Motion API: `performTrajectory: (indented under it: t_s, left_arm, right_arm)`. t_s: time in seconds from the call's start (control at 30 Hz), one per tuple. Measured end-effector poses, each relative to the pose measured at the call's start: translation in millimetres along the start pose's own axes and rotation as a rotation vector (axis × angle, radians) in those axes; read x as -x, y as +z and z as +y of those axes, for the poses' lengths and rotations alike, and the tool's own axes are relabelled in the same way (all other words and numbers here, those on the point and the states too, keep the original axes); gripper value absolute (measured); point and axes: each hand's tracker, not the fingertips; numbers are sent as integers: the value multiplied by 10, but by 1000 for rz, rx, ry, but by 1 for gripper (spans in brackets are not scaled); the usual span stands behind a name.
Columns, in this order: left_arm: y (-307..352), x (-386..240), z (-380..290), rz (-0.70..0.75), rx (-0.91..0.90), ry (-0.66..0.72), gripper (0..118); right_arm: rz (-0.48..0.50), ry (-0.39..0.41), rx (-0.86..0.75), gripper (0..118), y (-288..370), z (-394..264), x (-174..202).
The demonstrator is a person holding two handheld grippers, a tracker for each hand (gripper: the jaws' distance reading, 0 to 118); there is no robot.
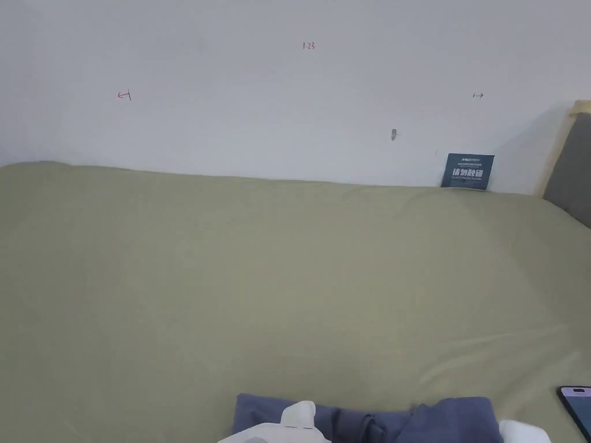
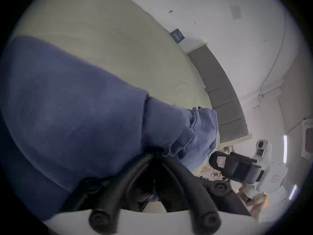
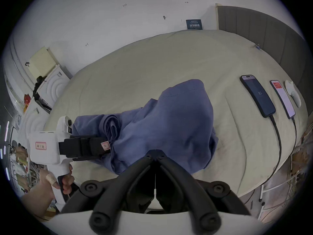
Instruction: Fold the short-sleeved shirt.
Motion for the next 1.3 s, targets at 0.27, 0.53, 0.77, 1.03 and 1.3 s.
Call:
performTrajectory:
  t_s: [0.27,0.53,0.77,1.03,1.3]
  left_arm:
    - [518,-46,6,-111,-69,-28,4]
    - [1639,352,-57,43,-214,-47,1]
    - [1697,813,-424,-4,-164,127,1]
    - [1400,958,-458,-104,-127,156,57]
    - [940,934,-491,-239,-114,214,78]
  right_arm:
    - [-2,-28,6,0,7,-6,-80]
    - [-13,27,-8,0,32,17,-55]
    - [-11,73,-67,0,160,10,20]
    - [-78,102,-63,0,140,-6,-21]
    - [-65,57,-77,0,165,9,-115]
